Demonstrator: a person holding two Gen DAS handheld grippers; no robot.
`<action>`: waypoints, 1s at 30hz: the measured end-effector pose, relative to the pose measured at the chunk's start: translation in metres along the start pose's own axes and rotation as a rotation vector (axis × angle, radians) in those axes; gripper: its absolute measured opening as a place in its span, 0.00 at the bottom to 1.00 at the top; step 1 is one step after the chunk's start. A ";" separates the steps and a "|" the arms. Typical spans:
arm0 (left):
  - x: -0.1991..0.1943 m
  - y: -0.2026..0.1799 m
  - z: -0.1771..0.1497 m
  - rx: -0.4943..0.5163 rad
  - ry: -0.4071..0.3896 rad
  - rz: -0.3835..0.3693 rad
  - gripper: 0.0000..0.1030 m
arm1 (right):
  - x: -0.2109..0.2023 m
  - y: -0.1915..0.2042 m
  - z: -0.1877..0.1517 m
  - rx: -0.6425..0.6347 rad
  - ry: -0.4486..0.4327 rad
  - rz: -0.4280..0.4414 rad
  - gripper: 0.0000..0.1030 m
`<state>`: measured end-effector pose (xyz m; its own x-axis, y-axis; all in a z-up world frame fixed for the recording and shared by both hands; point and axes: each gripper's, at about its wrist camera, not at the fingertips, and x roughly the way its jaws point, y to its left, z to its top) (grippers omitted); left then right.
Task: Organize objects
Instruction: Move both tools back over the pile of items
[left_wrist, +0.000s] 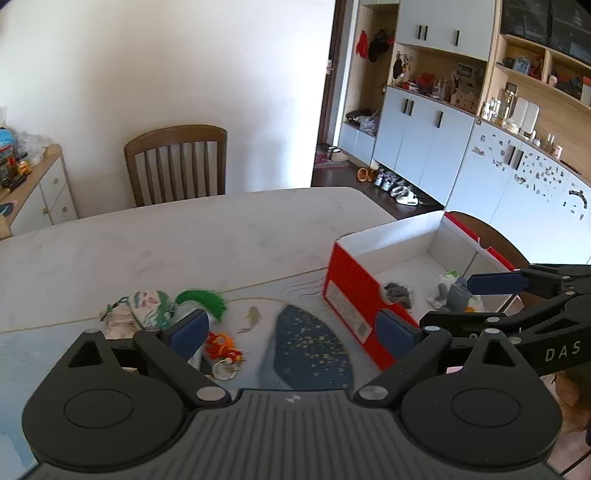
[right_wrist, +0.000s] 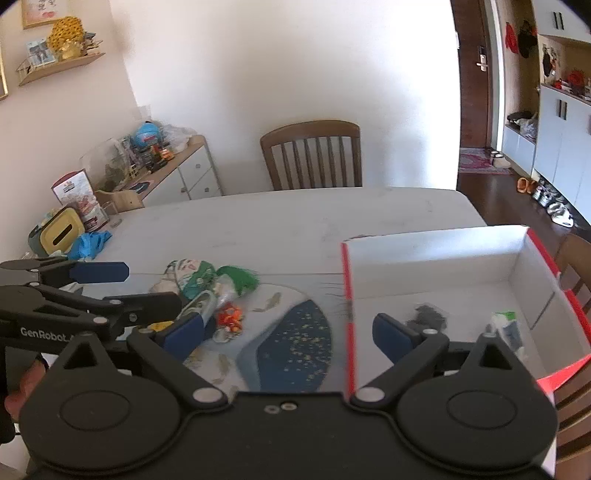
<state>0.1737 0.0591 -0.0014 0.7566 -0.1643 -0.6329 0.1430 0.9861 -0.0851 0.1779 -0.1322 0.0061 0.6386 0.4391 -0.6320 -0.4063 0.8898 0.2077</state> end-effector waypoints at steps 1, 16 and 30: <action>-0.001 0.004 -0.002 -0.006 -0.003 0.002 0.97 | 0.001 0.004 0.000 -0.003 -0.001 0.000 0.95; -0.019 0.067 -0.035 -0.084 -0.023 0.010 1.00 | 0.027 0.054 -0.002 -0.026 0.034 0.040 0.95; -0.011 0.123 -0.080 -0.089 0.035 0.102 1.00 | 0.071 0.090 -0.012 -0.077 0.097 0.038 0.94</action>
<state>0.1316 0.1840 -0.0663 0.7415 -0.0638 -0.6679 0.0081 0.9963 -0.0861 0.1791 -0.0228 -0.0293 0.5569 0.4551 -0.6948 -0.4806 0.8588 0.1772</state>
